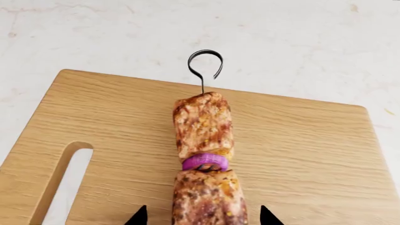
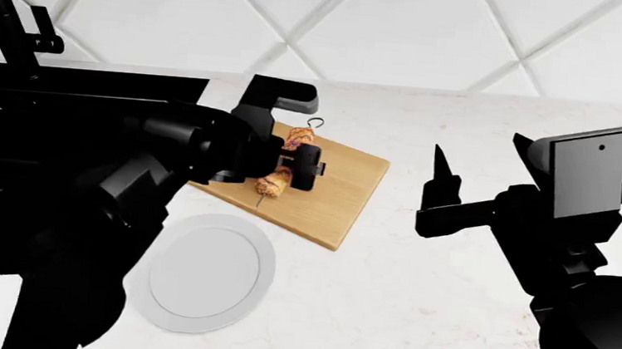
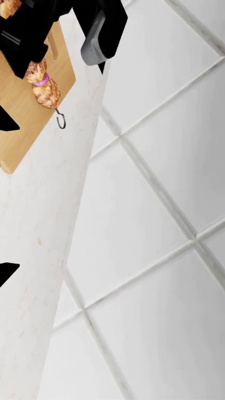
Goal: Pick the skewer from the plate and place it on the cutting board. Then pick the condiment bottle from the cabinet and place it next to the cutting board.
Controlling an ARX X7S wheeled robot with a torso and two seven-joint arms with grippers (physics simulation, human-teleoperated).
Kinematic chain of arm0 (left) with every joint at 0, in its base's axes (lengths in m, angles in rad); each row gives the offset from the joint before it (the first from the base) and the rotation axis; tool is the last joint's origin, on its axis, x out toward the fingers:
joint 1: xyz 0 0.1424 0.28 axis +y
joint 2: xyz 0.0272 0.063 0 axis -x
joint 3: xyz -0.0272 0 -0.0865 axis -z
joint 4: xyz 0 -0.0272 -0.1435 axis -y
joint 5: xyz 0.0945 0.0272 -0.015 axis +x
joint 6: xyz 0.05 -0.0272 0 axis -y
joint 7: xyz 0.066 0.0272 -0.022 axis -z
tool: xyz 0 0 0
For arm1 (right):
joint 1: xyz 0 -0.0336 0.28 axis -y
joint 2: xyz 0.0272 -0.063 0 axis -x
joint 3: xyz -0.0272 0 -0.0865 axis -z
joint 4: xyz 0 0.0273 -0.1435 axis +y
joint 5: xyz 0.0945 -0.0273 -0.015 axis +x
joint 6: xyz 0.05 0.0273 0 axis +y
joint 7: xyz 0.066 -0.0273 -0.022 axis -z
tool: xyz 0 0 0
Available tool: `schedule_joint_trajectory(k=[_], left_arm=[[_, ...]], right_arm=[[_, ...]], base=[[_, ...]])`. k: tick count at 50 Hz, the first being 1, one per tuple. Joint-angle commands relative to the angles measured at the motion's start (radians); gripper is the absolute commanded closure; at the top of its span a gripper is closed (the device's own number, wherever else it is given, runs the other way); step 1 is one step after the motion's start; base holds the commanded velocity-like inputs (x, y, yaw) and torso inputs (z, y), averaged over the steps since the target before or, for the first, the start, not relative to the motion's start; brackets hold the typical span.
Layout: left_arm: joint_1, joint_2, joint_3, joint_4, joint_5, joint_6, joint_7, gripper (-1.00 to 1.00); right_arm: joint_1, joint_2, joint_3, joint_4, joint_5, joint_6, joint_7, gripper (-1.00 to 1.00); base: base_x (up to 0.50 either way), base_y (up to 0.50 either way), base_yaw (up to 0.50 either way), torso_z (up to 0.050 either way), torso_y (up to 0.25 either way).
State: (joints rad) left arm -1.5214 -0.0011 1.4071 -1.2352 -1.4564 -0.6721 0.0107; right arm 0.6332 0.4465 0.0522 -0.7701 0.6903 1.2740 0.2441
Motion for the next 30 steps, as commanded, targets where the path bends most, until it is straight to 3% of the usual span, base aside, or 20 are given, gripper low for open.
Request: schedule_joint_trajectory(k=[1, 15, 30], left_arm=[[-0.009, 0.001, 0.102, -0.016, -0.104, 0.029, 0.001, -1.00], [-0.105, -0.021, 0.107, -0.036, -0.142, 0.009, 0.013, -1.00], [-0.137, -0.446, -0.090, 0.758, -0.323, 0.039, -0.452, -1.00]], right_arm=[[0.000, 0.003, -0.004, 0.003, 0.005, -0.004, 0.005, -1.00], [-0.001, 0.003, -0.011, 0.006, 0.007, -0.014, 0.014, -1.00], [-0.007, -0.018, 0.002, -0.003, 0.004, -0.049, 0.036, -1.00]], base=[[0.00, 0.00, 0.00, 0.000, 0.000], [0.00, 0.00, 0.00, 0.000, 0.000], [0.00, 0.00, 0.00, 0.000, 0.000]])
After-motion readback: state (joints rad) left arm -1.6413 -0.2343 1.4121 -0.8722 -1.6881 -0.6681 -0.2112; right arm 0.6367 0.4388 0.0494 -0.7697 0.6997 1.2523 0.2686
